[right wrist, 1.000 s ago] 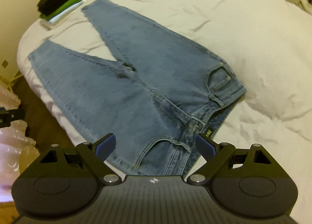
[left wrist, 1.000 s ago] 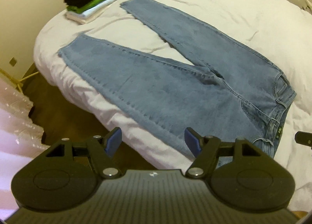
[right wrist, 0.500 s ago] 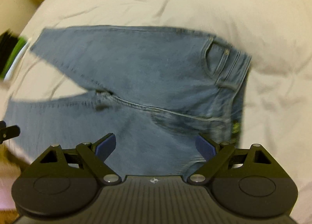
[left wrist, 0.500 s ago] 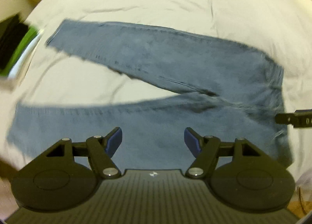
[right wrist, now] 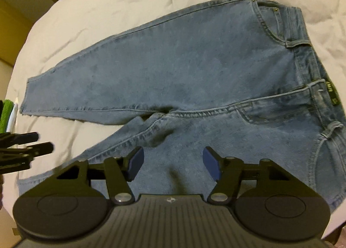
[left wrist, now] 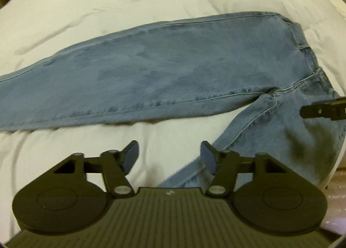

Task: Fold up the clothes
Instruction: 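Move both grippers to the jeans legs beside each other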

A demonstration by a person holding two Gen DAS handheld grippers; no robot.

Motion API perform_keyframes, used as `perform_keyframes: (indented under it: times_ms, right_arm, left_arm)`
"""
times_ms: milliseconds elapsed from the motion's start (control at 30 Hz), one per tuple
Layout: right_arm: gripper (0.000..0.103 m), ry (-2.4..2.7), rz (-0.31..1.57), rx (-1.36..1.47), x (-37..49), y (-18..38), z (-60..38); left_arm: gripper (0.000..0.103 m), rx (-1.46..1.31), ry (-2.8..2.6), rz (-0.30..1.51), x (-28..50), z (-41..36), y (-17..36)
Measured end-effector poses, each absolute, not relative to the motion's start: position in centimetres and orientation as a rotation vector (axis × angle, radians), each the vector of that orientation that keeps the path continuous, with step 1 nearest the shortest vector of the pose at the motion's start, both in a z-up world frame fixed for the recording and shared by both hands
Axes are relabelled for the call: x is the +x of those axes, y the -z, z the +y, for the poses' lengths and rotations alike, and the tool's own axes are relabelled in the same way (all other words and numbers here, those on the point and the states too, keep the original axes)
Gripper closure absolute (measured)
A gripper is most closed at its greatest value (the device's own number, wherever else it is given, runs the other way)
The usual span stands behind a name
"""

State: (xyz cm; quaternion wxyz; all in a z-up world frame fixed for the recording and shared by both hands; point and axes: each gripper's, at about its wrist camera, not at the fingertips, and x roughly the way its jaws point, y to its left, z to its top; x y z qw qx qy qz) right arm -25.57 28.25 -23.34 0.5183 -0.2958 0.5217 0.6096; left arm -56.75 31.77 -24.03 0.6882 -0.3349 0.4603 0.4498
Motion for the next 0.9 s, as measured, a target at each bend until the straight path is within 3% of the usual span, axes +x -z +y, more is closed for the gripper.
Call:
perform_keyframes:
  times_ms: [167, 633, 700, 767, 900]
  right_arm:
    - [0.04, -1.517, 1.192, -0.646, -25.9, 24.0, 31.1]
    - [0.04, -1.856, 0.802, -1.034, -27.7, 28.0, 46.0]
    - [0.04, -1.89, 0.757, -1.068, -28.0, 28.1, 47.3]
    - [0.04, -1.897, 0.699, -1.091, -27.9, 28.0, 48.7]
    - [0.035, -1.881, 0.627, -1.185, -27.4, 28.6, 52.1]
  left_arm:
    - [0.049, -0.696, -0.942, 0.999, -56.8, 35.9, 26.1]
    - [0.045, -0.383, -0.711, 1.018, -57.0, 50.4, 29.6]
    - [0.039, -0.347, -0.695, 1.015, -57.0, 51.9, 29.6]
    - [0.024, -0.319, -0.672, 1.019, -57.4, 53.1, 29.7]
    - [0.023, -0.381, -0.602, 1.066, -59.0, 56.0, 31.0]
